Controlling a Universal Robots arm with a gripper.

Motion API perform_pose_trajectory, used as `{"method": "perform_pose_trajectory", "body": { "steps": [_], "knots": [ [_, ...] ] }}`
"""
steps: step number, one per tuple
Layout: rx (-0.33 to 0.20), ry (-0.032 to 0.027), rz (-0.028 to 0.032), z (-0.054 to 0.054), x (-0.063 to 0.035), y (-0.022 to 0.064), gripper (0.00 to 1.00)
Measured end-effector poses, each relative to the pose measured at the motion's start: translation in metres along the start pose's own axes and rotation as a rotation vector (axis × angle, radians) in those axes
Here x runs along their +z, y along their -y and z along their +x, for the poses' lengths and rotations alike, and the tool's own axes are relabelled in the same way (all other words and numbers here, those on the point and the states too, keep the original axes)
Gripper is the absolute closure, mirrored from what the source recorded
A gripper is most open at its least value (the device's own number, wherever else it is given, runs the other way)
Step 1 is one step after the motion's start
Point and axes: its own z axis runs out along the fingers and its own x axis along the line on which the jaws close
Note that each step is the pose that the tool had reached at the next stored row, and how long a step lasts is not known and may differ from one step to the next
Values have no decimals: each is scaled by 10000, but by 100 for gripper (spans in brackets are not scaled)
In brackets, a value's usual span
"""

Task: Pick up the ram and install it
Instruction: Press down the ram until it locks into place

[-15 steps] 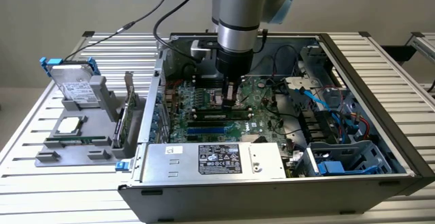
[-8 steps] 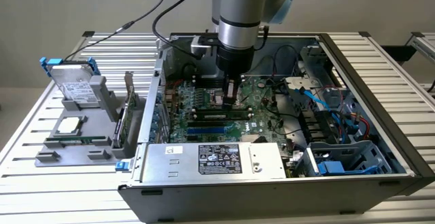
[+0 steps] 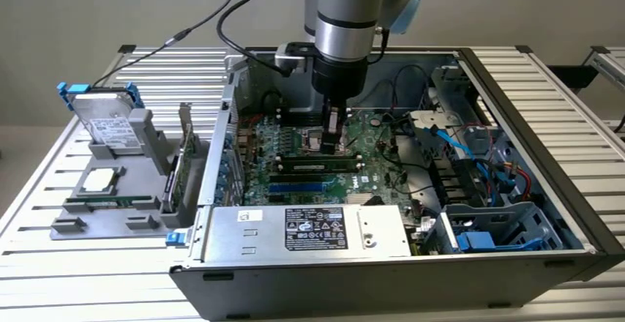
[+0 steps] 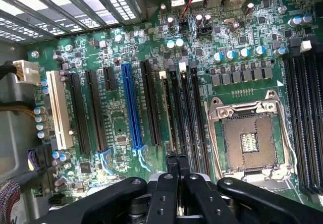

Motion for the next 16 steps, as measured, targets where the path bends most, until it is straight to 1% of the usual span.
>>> {"method": "perform_pose_trajectory", "body": {
  "steps": [4,7,10,16],
  "knots": [
    [93,4,-10,-3,-2,13,90],
    [325,12,-33,-5,-3,16,90],
    [706,27,-73,-5,-3,17,90],
    [1655,65,-170,-5,-3,17,90]
  ]
}}
